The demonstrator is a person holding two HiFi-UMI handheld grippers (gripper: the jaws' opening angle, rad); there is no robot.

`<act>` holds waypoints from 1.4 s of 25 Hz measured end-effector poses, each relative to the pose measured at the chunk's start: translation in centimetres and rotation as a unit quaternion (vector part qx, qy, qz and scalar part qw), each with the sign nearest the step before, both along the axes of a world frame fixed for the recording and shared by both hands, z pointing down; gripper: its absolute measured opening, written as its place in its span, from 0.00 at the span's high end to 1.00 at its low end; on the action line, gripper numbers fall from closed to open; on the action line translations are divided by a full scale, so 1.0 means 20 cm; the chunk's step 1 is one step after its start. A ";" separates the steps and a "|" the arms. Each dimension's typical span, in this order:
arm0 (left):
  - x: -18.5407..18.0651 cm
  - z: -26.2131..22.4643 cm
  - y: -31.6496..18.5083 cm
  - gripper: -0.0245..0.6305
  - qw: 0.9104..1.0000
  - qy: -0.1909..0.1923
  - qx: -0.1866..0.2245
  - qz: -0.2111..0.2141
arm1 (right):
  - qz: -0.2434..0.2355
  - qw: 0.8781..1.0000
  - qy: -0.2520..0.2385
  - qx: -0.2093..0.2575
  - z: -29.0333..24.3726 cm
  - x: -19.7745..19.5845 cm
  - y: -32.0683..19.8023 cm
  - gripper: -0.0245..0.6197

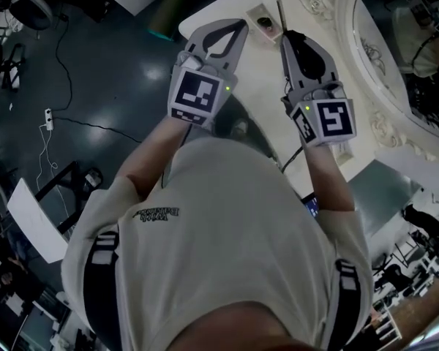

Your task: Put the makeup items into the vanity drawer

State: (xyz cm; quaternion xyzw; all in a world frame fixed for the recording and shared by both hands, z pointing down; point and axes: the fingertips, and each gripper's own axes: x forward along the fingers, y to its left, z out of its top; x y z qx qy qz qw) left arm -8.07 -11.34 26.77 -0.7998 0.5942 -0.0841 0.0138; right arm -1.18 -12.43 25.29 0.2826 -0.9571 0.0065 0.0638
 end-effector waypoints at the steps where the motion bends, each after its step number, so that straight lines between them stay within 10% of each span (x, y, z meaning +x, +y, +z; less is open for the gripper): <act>1: -0.02 0.02 -0.03 0.94 1.000 0.001 -0.006 0.001 | 0.000 1.000 0.008 0.000 0.02 -0.03 -0.04 0.92; 35: -0.21 1.32 -0.72 0.94 0.978 0.025 -0.207 0.007 | 0.015 0.972 0.215 -0.098 1.44 -0.42 -0.85 0.91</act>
